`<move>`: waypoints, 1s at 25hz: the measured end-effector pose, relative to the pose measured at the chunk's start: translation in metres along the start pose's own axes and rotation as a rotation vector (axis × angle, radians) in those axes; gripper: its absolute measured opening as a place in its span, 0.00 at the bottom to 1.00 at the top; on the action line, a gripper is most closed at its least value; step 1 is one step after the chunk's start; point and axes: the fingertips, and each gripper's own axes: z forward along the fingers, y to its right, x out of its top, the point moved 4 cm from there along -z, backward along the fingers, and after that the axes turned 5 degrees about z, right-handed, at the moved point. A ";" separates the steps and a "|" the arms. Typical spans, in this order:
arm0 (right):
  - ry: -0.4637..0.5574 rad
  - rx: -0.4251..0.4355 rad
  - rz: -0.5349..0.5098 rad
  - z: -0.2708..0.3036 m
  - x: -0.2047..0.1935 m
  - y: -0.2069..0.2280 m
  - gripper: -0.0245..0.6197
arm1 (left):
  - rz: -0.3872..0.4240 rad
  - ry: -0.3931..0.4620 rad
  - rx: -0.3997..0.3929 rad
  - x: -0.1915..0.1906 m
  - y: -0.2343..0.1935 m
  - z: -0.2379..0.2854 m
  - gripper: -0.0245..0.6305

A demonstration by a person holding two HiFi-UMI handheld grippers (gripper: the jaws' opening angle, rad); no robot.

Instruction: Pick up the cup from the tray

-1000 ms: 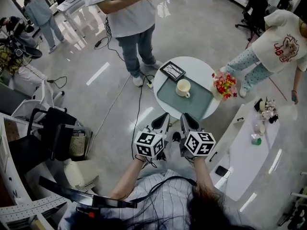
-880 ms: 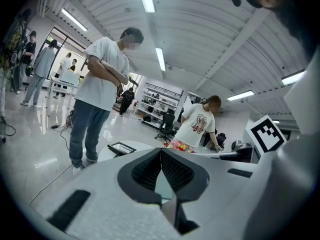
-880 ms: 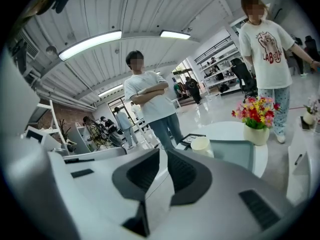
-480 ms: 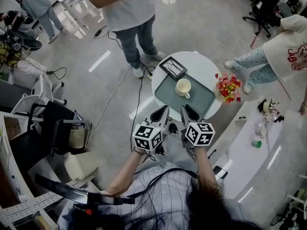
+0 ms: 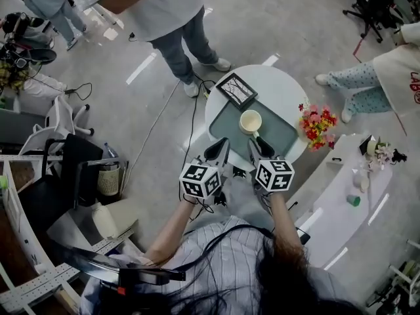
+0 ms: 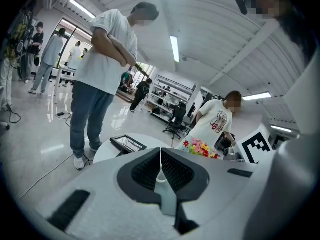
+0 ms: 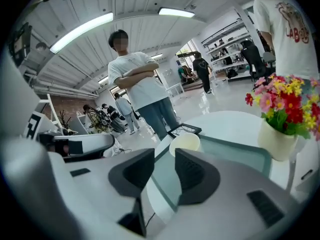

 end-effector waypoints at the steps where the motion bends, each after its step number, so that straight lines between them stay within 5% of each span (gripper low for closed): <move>1: -0.011 0.001 -0.003 0.005 0.000 0.004 0.21 | -0.002 -0.005 0.003 0.000 -0.002 0.004 0.06; 5: -0.068 0.013 -0.042 0.023 -0.009 0.018 0.42 | 0.003 -0.029 0.013 -0.001 -0.008 0.015 0.06; 9: -0.133 0.003 -0.086 0.037 -0.019 0.034 0.53 | 0.016 -0.047 0.005 0.002 -0.009 0.028 0.06; 15: -0.179 -0.063 -0.170 0.066 -0.025 0.050 0.63 | 0.031 -0.071 -0.006 0.008 -0.016 0.043 0.06; 25: -0.230 -0.103 -0.267 0.106 -0.034 0.065 0.66 | 0.030 -0.101 0.003 0.007 -0.026 0.053 0.06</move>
